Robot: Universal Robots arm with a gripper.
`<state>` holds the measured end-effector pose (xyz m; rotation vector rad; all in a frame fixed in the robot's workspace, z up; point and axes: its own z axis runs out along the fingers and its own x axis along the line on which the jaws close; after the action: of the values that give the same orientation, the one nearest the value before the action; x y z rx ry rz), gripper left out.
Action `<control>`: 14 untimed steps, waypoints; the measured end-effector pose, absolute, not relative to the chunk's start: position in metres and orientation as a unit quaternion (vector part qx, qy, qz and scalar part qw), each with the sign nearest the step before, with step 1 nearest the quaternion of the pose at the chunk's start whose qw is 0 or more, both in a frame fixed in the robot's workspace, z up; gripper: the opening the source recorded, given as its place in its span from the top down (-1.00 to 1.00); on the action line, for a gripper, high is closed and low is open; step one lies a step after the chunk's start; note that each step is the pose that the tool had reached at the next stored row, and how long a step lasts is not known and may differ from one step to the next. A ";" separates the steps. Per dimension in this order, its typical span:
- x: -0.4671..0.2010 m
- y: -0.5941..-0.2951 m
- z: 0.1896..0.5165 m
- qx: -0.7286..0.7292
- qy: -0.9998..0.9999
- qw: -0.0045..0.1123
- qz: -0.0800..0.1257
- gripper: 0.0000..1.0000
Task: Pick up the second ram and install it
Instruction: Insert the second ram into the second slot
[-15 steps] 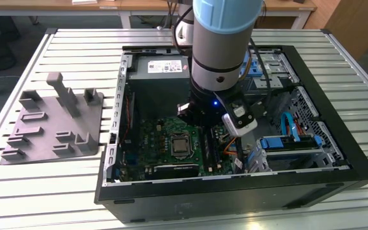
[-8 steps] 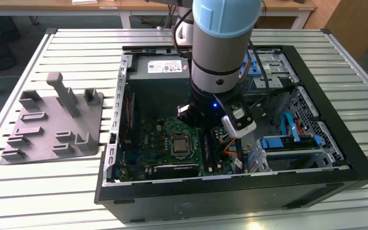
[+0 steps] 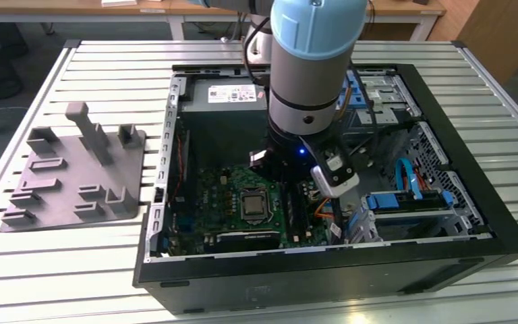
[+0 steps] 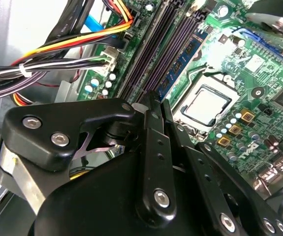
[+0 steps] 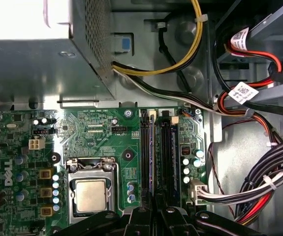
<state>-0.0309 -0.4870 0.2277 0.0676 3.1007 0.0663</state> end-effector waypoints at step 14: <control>-0.031 -0.490 0.221 0.022 0.999 0.020 0.021 0.73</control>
<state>-0.0314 -0.4903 0.2210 0.0674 3.1006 0.0660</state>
